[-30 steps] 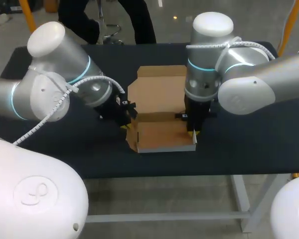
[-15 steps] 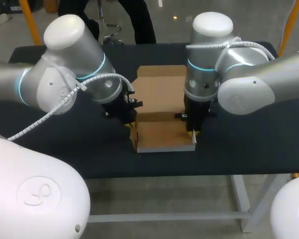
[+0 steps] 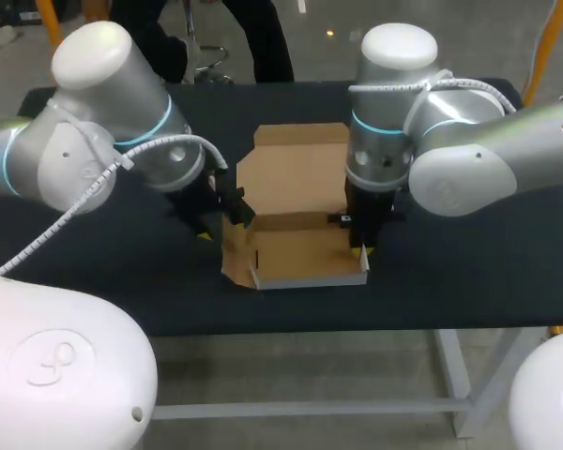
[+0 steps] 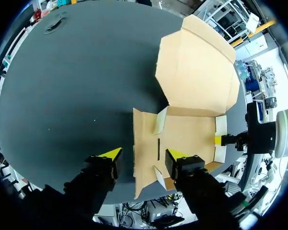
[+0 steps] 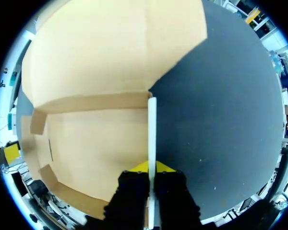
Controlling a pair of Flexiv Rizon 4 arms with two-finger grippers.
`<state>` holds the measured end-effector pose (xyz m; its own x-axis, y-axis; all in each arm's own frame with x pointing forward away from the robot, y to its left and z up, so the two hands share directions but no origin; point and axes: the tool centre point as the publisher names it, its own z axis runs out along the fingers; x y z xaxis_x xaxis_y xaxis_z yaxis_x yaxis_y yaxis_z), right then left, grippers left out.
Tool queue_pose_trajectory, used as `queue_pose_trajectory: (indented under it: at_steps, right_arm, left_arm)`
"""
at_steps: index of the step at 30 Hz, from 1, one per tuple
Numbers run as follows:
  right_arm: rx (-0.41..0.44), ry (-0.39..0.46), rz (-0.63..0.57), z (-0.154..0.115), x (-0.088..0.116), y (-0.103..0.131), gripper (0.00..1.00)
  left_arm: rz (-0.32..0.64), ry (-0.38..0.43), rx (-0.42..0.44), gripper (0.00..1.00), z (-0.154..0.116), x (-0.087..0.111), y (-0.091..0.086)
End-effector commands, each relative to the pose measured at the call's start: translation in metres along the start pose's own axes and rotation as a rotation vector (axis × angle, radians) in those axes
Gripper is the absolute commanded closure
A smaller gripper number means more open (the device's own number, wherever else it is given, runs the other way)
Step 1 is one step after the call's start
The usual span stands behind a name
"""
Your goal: Assemble the packaging by folding the flat box into shape, placing the metal phone stand inside, and closing the box properly
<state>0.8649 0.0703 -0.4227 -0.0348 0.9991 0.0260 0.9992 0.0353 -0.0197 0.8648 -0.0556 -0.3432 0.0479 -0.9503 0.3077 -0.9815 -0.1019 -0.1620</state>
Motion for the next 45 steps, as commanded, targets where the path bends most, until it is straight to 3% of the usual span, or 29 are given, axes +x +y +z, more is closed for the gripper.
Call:
queue_pose_trajectory:
  at_steps: [1, 5, 7, 11, 19, 22, 26, 37, 45]
  right_arm:
    - [0.002, -0.003, 0.000, 0.000, 0.001, 0.000, 1.00]
    - [0.002, -0.003, 0.000, 0.000, 0.001, 0.000, 1.00]
    - [0.002, -0.003, 0.000, 0.000, 0.001, 0.000, 1.00]
    - [0.002, -0.003, 0.000, 0.000, 0.001, 0.000, 1.00]
    - [0.002, -0.003, 0.000, 0.000, 0.001, 0.000, 1.00]
    - [0.002, -0.003, 0.000, 0.000, 0.001, 0.000, 1.00]
    - [0.002, -0.003, 0.000, 0.000, 0.001, 0.000, 1.00]
    - [0.002, -0.003, 0.000, 0.000, 0.001, 0.000, 1.00]
    - [0.002, -0.003, 0.000, 0.000, 0.001, 0.000, 1.00]
  left_arm:
    - [0.005, 0.162, -0.001, 0.29, -0.012, -0.032, 0.003]
    - [0.008, 0.221, 0.003, 0.32, -0.010, -0.049, 0.001]
    - [0.011, 0.250, -0.001, 0.42, -0.009, -0.056, 0.000]
    - [0.013, 0.279, -0.006, 0.53, -0.005, -0.064, -0.001]
    - [0.024, 0.347, -0.045, 0.57, 0.002, -0.074, 0.000]
    - [0.033, 0.375, -0.059, 0.58, 0.008, -0.074, 0.003]
    - [0.048, 0.392, -0.076, 0.67, 0.017, -0.071, 0.006]
    - [0.066, 0.451, -0.114, 0.75, 0.037, -0.062, 0.009]
    - [0.078, 0.497, -0.136, 0.71, 0.048, -0.053, 0.012]
